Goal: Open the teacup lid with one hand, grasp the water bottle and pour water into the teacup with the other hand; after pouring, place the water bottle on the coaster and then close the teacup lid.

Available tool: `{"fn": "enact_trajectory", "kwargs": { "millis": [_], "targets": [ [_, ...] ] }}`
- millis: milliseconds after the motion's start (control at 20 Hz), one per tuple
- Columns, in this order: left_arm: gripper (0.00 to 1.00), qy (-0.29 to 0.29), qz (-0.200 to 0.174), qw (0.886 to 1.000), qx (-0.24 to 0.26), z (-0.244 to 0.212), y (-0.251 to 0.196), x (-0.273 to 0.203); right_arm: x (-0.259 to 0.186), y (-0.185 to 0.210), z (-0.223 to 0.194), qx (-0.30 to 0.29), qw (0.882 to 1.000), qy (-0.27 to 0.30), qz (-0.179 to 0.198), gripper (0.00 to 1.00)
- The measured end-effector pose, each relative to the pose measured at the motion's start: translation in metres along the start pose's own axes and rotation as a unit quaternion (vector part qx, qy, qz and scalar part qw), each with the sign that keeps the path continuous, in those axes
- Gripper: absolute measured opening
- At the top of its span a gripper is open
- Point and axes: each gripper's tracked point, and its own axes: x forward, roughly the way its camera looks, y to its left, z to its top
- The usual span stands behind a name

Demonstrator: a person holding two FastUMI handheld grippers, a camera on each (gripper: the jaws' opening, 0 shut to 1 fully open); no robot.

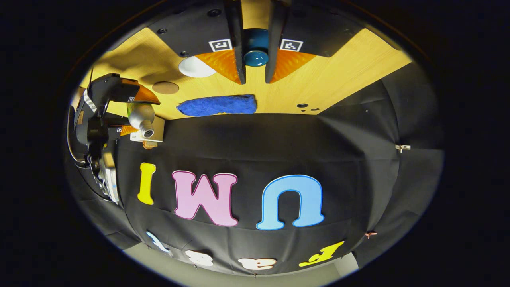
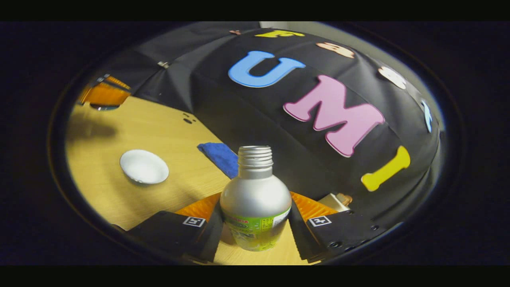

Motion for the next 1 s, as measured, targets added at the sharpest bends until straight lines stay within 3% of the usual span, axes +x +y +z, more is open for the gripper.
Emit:
{"fn": "enact_trajectory", "kwargs": {
  "millis": [300, 550, 850, 1000],
  "targets": [
    [0.29, 0.005, 0.023, 1.0, -0.01, -0.007, 0.033, -0.011, 0.006, 0.022, 0.023, -0.139, 0.99, -0.029, 0.001, 0.78],
    [0.29, 0.007, 0.037, 0.999, -0.018, -0.011, 0.051, -0.02, 0.008, 0.036, 0.023, -0.202, 0.978, -0.042, 0.004, 0.78],
    [0.29, 0.014, 0.034, 0.999, -0.03, -0.017, 0.052, -0.022, 0.014, 0.035, 0.033, -0.29, 0.955, -0.068, -0.017, 0.78],
    [0.29, 0.016, 0.029, 0.999, -0.034, -0.019, 0.051, -0.021, 0.021, 0.036, 0.033, -0.299, 0.952, -0.069, -0.01, 0.76]
  ]
}}
